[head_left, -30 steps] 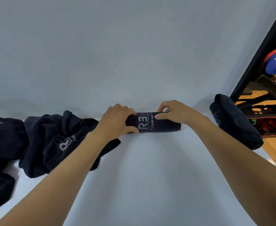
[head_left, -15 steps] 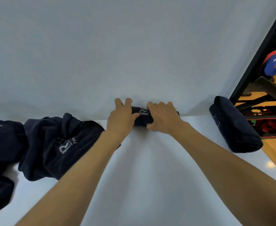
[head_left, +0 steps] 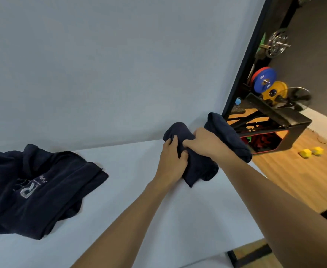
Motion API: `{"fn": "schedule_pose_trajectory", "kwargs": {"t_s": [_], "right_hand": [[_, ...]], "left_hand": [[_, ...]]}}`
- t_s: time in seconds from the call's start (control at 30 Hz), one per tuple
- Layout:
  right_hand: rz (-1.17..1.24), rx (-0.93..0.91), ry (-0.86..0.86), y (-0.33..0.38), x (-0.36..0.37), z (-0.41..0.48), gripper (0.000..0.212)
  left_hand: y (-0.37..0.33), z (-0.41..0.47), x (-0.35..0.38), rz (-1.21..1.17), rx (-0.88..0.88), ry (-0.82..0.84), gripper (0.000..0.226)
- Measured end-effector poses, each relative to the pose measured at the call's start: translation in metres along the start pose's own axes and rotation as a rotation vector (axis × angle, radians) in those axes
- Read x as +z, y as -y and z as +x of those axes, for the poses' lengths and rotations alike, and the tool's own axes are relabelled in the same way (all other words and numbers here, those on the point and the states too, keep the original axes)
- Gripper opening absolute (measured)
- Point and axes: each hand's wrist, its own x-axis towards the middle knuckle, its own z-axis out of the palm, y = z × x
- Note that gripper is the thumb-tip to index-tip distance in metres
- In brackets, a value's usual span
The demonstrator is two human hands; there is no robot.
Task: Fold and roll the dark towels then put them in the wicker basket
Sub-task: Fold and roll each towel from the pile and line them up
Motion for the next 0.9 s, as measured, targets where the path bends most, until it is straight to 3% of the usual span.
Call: {"fn": "schedule_pose_trajectory", "kwargs": {"t_s": [0.2,0.33,0.5,0.63,0.8,0.9], "right_hand": [[-0.184,0.061,-0.205,-0.009,-0.007,0.003,0.057],[-0.181,0.057,-0.296,-0.005,-0.018,0.006,0.059],[-0.099,0.101,-0.251,-0.004,-0.037,0.006,0.058],[-0.214,0.082,-0.249,-0.005,-0.026,0.006,0.053],[-0.372,0.058,-0.237,-0.011,-0.017,0.008,0.039],[-0.545,0.008,-0.301,-0.010,-0.018,0.007,0.038]], "left_hand": [[-0.019,0.018,0.029,-0.051,0.063,0.007,0.051],[-0.028,0.028,0.037,-0.253,0.035,-0.065,0.050],[-0.028,0.031,0.057,-0.371,0.034,-0.201,0.044],[-0.019,0.038,0.075,-0.259,0.019,-0.330,0.036],[-0.012,0.047,0.081,-0.122,-0.028,-0.228,0.038],[-0.011,0.050,0.080,0.138,0.009,-0.187,0.043]]}}
